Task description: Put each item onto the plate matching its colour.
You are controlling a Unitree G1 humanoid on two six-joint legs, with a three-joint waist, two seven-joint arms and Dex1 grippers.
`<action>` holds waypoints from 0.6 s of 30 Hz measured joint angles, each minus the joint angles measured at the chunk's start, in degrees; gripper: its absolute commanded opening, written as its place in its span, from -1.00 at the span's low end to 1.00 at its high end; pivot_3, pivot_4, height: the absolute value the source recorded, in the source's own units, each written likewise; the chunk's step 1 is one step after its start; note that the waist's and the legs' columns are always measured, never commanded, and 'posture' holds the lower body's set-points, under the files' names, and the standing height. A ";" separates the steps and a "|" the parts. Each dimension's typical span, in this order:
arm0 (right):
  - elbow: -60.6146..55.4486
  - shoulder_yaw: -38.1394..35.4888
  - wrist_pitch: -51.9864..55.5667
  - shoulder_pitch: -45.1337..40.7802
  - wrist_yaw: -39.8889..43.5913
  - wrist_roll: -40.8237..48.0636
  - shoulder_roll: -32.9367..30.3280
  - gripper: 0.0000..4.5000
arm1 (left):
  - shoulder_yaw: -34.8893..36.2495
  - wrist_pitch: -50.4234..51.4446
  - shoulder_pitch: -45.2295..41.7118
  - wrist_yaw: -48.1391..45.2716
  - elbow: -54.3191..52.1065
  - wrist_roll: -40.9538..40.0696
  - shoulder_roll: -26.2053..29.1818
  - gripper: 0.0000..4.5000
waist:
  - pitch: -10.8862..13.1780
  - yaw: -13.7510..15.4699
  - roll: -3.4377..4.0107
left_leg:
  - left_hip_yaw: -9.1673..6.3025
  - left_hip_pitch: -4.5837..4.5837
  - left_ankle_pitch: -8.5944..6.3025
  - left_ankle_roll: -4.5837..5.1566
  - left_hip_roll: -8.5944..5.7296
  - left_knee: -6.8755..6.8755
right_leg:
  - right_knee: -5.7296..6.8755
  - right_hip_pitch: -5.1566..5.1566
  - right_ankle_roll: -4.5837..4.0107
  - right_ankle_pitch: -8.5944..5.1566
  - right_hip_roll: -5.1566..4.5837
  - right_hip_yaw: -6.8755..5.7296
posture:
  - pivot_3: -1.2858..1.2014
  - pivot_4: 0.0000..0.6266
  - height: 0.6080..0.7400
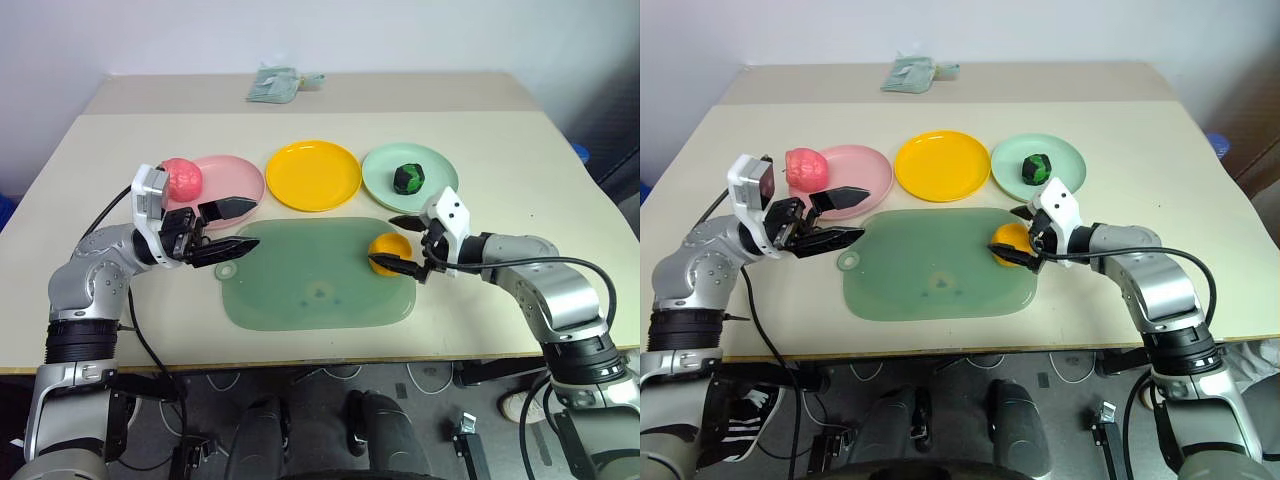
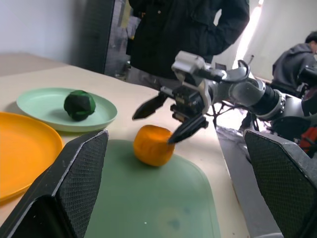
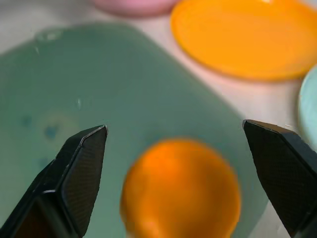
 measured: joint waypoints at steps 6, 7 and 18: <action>1.83 1.59 -2.02 2.36 0.12 -3.29 -1.03 0.97 | -0.03 0.08 0.01 -0.05 -0.01 0.04 0.36 1.00 | 0.00 0.04 0.00 | 0.00 0.00 0.00 0.00 0.00 0.02 | -0.01 0.01 -0.01 0.00 -0.01 0.00 | 0.03 -0.52 1.00; 2.63 1.75 -2.76 2.36 0.09 -3.88 -1.03 0.97 | -0.02 0.08 0.01 -0.03 -0.01 0.04 0.37 1.00 | 0.00 0.03 0.00 | 0.00 0.00 0.00 0.00 0.00 0.02 | -0.01 0.01 -0.01 0.00 -0.01 0.00 | 0.03 -0.52 1.00; 7.75 1.18 -4.97 -8.36 -2.71 -3.43 7.77 0.41 | -0.07 -3.23 -1.89 8.44 4.93 6.21 0.26 1.00 | 0.00 -0.27 0.01 | -0.04 0.03 0.04 -0.05 0.02 0.03 | 0.06 -0.01 -0.03 0.04 0.08 0.01 | 0.03 -0.52 1.00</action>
